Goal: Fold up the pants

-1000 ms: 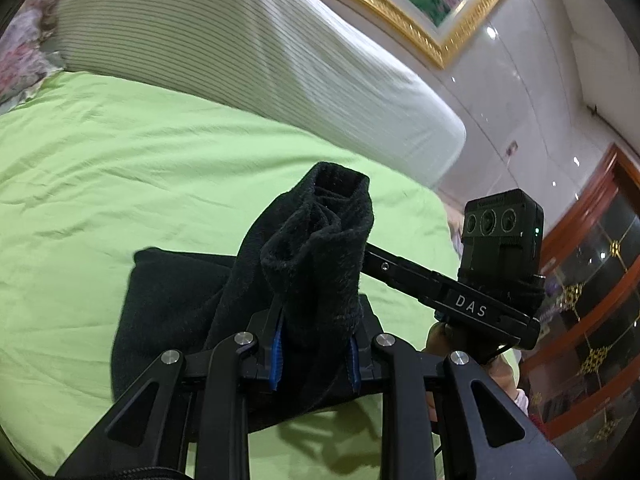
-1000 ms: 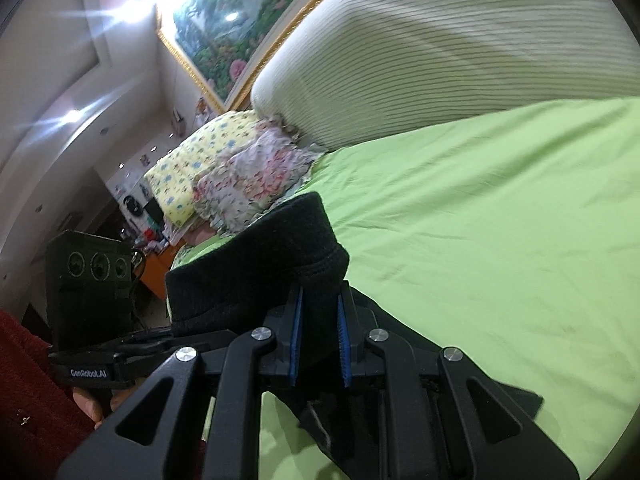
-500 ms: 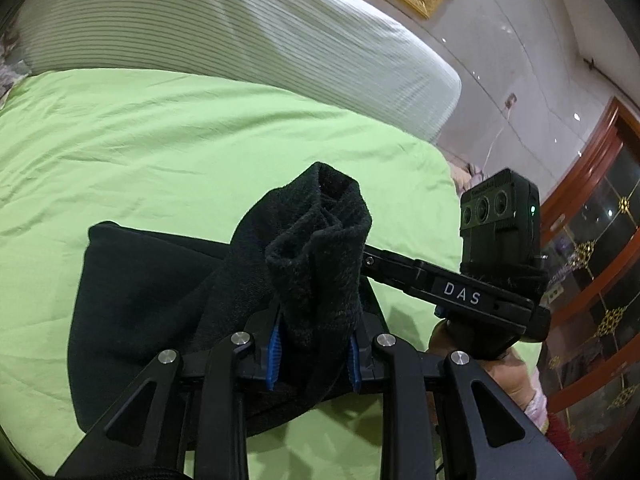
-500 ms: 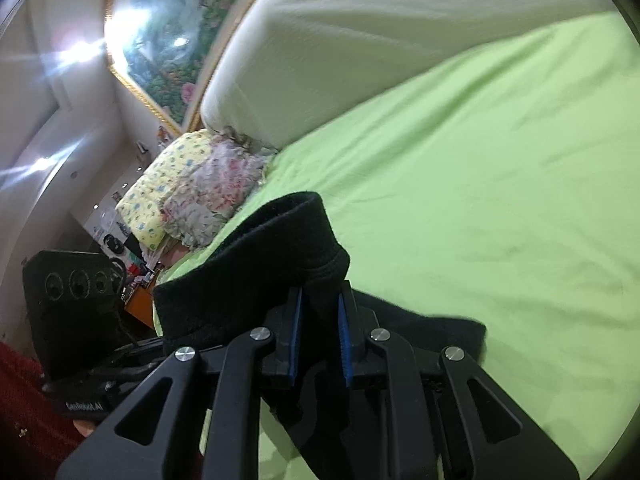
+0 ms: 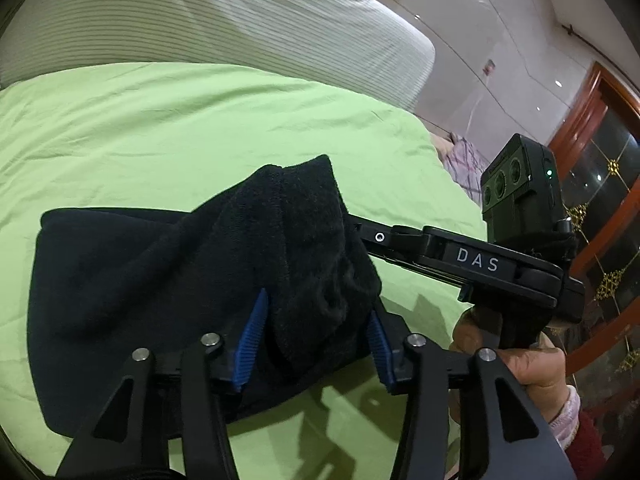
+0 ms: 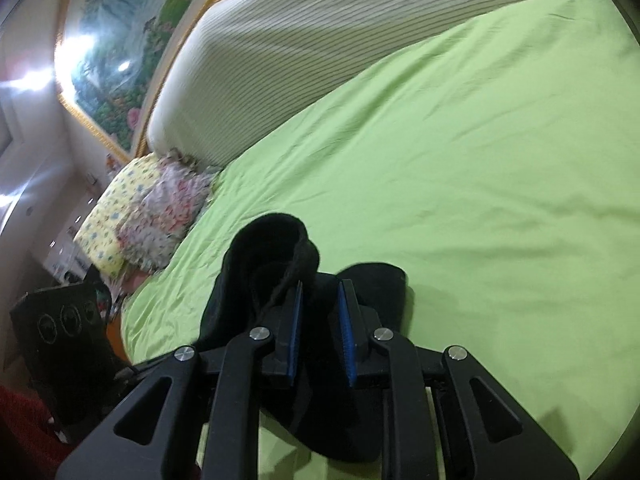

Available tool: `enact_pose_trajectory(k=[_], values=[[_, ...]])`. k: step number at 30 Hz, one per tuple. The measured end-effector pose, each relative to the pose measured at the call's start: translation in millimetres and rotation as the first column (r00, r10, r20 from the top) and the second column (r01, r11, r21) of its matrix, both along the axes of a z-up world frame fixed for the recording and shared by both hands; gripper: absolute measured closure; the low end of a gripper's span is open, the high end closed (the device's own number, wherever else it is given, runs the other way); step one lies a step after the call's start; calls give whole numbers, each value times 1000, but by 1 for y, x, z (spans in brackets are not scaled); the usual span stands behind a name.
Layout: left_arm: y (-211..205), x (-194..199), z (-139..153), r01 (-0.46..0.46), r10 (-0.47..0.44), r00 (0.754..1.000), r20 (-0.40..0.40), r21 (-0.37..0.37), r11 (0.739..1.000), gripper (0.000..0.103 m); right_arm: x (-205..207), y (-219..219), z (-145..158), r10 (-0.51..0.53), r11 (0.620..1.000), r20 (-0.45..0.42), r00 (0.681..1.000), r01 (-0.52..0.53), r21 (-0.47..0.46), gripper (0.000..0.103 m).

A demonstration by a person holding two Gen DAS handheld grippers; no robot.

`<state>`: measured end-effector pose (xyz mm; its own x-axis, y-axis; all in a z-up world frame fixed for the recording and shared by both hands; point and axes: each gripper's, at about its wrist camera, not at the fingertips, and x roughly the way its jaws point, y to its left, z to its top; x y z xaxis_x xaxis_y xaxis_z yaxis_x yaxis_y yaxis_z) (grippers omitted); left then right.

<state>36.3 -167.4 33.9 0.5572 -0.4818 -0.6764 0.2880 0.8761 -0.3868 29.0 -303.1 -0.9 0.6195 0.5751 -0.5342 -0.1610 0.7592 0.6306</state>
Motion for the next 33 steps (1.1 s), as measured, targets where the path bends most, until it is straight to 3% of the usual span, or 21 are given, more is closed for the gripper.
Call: enact_pose_trajectory(k=[6, 10, 14, 20, 23, 28, 33], values=[[4, -6, 7, 50, -50, 999, 5, -32, 998, 37, -22, -11, 4, -144, 987, -28, 989, 142, -82, 79], [23, -14, 14, 27, -26, 1000, 2, -64, 998, 30, -33, -15, 10, -216, 973, -27, 976, 213, -93, 68], [51, -20, 18, -33, 32, 999, -2, -97, 995, 30, -46, -8, 23, -267, 956, 14, 964, 267, -123, 57], [93, -25, 17, -142, 141, 990, -19, -101, 985, 28, -58, 26, 55, -282, 925, 124, 951, 304, -229, 41], [116, -25, 11, -199, 193, 979, -64, -116, 973, 27, -61, 48, 69, -268, 902, 190, 944, 316, -295, 30], [144, -27, 1, -289, 279, 955, -100, -113, 951, 25, -54, 77, 77, -239, 869, 251, 938, 322, -375, 27], [157, -22, -10, -342, 331, 935, -130, -77, 936, 25, -39, 85, 62, -259, 839, 209, 943, 326, -436, 26]])
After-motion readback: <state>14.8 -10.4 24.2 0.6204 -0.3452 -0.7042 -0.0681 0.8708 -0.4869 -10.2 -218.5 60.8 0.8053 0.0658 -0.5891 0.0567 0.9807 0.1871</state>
